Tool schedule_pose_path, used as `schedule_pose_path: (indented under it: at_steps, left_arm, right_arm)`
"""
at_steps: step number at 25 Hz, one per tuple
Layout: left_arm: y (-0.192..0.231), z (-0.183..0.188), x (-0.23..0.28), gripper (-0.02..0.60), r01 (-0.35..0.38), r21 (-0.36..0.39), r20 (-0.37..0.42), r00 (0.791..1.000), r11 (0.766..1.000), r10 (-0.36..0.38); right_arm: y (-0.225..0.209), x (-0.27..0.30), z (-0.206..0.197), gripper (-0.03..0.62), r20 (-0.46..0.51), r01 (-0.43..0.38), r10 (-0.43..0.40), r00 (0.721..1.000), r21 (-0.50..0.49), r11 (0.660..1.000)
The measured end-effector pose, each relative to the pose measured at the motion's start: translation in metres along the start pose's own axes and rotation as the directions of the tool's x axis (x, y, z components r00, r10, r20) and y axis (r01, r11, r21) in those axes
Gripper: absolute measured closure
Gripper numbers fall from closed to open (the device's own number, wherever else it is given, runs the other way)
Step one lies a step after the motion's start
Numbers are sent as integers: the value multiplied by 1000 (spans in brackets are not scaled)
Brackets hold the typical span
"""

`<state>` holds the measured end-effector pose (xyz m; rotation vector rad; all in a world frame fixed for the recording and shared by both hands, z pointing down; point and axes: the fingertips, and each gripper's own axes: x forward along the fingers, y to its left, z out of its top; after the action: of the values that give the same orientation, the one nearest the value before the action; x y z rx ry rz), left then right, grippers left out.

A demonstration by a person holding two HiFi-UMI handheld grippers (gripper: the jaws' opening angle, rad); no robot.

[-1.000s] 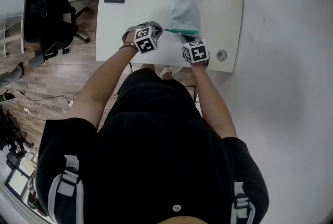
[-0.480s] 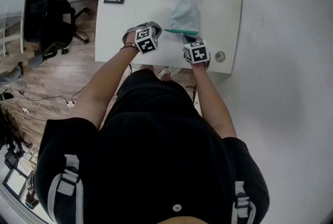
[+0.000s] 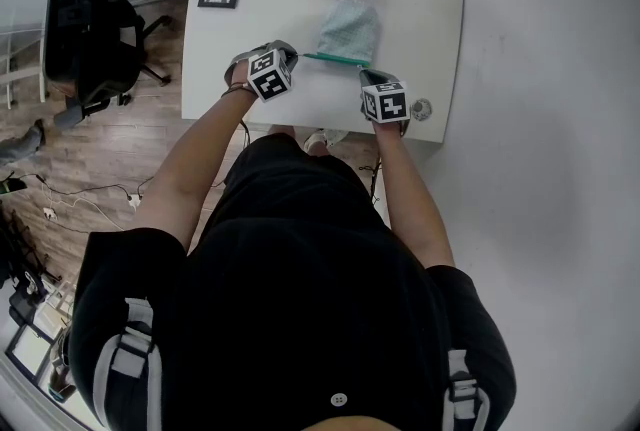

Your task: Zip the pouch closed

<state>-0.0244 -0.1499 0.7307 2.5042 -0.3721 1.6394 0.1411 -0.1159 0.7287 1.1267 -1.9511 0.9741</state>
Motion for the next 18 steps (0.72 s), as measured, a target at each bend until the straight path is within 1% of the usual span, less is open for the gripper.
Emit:
schedule_pose_path:
  at_steps: [8, 11, 14, 17, 18]
  left_arm:
    - [-6, -4, 4, 572, 19, -23, 4, 1000, 1000, -19]
    - [-13, -7, 6, 572, 29, -27, 10, 1000, 999, -29]
    - [-21, -9, 5, 570, 38, -25, 38, 999, 999, -37]
    - [-27, -13, 6, 555, 54, -41, 47, 998, 998, -52]
    - [-29, -16, 7, 538, 59, -45, 42, 997, 997, -57]
  right_arm:
    - [-9, -1, -4, 580, -5, 12, -12, 1000, 0, 1000]
    - [-7, 0, -9, 580, -12, -13, 13, 1000, -7, 1000]
    - [-5, 0, -16, 580, -14, -44, 43, 999, -25, 999]
    - [-3, 0, -20, 577, -13, -74, 73, 997, -30, 997]
    - [-2, 1, -22, 550, -18, -88, 87, 996, -27, 996]
